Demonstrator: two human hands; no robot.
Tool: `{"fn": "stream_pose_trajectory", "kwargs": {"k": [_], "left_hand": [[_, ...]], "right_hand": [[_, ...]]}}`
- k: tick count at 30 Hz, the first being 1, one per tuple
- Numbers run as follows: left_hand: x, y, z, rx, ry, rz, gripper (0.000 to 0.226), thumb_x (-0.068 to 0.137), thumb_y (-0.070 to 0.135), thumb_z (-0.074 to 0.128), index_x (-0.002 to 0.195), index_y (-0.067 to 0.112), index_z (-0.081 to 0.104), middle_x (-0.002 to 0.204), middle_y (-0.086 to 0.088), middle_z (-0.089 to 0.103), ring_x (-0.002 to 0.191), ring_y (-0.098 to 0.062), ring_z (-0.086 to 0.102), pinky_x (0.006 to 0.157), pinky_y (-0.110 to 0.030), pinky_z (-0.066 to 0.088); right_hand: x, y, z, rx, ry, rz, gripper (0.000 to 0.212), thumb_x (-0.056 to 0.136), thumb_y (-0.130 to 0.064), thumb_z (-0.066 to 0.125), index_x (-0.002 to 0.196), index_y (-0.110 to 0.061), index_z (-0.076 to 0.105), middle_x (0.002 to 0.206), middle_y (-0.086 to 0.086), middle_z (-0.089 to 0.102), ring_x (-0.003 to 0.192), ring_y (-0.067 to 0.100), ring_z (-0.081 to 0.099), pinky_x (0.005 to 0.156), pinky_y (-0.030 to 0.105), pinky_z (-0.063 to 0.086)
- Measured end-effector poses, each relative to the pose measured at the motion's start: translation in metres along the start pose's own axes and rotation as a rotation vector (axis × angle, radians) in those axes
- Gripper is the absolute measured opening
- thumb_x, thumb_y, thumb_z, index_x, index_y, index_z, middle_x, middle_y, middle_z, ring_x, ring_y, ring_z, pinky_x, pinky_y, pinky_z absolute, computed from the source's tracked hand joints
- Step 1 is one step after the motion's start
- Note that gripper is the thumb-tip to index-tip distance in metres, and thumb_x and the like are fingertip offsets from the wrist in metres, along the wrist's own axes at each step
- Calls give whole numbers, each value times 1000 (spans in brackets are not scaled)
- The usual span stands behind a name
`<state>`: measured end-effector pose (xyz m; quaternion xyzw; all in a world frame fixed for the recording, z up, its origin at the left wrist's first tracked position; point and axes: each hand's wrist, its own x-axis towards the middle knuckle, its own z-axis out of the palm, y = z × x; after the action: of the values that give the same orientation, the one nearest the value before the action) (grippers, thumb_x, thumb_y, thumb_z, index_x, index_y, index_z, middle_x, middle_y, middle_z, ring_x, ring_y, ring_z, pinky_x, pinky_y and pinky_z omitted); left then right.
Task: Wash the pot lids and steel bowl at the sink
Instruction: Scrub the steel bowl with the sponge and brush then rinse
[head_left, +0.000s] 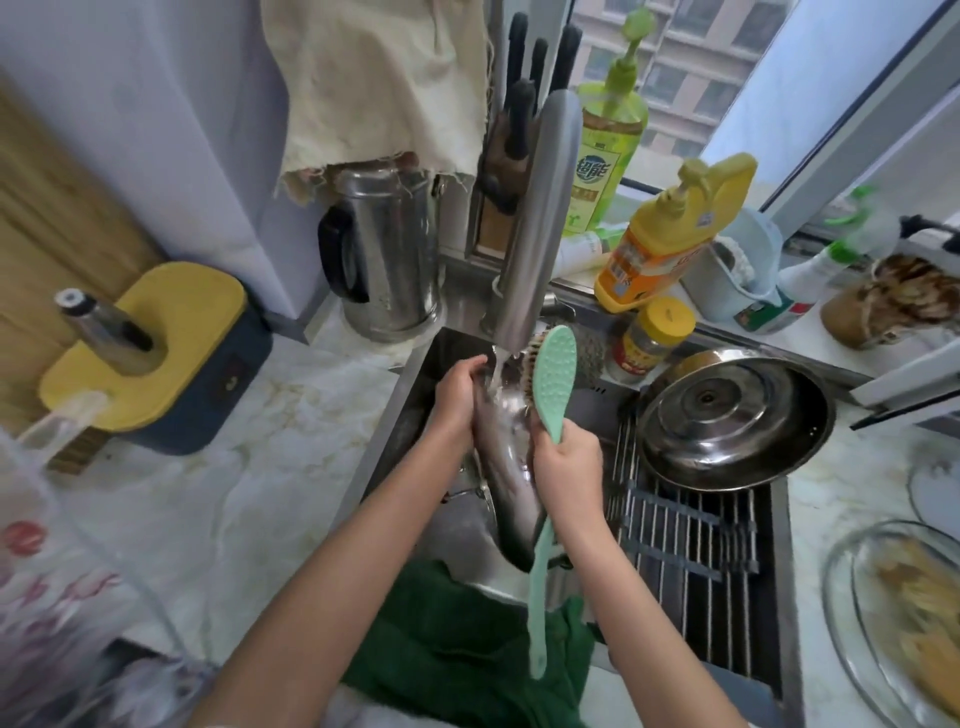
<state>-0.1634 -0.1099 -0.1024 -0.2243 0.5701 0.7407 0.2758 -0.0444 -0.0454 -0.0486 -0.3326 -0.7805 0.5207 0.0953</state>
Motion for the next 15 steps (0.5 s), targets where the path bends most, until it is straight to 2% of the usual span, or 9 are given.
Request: {"fn": "stream_pose_trajectory", "kwargs": {"k": [1, 2, 4, 6, 8, 10, 13, 15], "left_hand": [[-1, 6, -1, -2, -10, -8, 19, 89, 18, 54, 95, 14, 71, 92, -6, 72, 88, -24, 67, 82, -33, 54], [-3, 5, 1, 75, -17, 73, 19, 88, 18, 53, 93, 17, 71, 96, -4, 71, 93, -23, 66, 86, -35, 53], [-26, -14, 10, 404, 20, 410, 22, 93, 18, 49, 101, 19, 69, 119, 1, 62, 118, -21, 55, 103, -39, 43], [-50, -46, 13, 644, 29, 696, 32, 97, 21, 43, 122, 17, 63, 143, 6, 44, 140, -18, 32, 114, -36, 29], [-68, -64, 4, 705, -98, 828, 44, 98, 30, 33, 138, 24, 50, 152, 16, 26, 146, -9, 10, 118, -33, 16], [-69, -75, -15, 823, -297, 913, 47, 102, 32, 27, 149, 31, 31, 160, 18, 11, 148, -7, 0, 120, -36, 10], [-67, -87, -42, 975, -451, 1039, 53, 104, 41, 20, 154, 31, 7, 162, 10, 0, 150, -13, 2, 122, -40, 8], [-69, -95, -59, 975, -473, 1149, 55, 103, 45, 18, 154, 26, 12, 162, 3, 9, 149, -18, 12, 121, -37, 11]], "right_hand": [[0, -2, 1, 13, -2, 10, 38, 95, -13, 54, 58, -15, 45, 53, -1, 45, 48, 8, 38, 48, 26, 28], [3, -4, 3, 38, 6, 38, 38, 95, -12, 54, 58, -16, 45, 53, -2, 44, 48, 9, 39, 48, 26, 29], [12, -7, 10, 96, 32, 94, 36, 95, -11, 53, 59, -17, 48, 55, -1, 48, 52, 12, 44, 52, 27, 35], [19, -4, 15, 170, 60, 160, 30, 94, -14, 54, 65, -16, 58, 64, 3, 60, 63, 17, 55, 63, 32, 44], [20, 1, 14, 276, 90, 259, 27, 95, -20, 55, 70, -16, 64, 71, 4, 65, 72, 20, 61, 69, 36, 48], [18, 1, 4, 367, 131, 339, 26, 96, -22, 55, 72, -16, 63, 69, 3, 62, 72, 20, 59, 69, 35, 45], [15, 1, -17, 545, 191, 458, 22, 97, -28, 55, 82, -15, 62, 82, 4, 63, 77, 18, 60, 76, 34, 49], [12, 2, -34, 703, 203, 549, 24, 97, -32, 54, 94, -10, 62, 92, 7, 67, 83, 22, 65, 82, 38, 53]]}}
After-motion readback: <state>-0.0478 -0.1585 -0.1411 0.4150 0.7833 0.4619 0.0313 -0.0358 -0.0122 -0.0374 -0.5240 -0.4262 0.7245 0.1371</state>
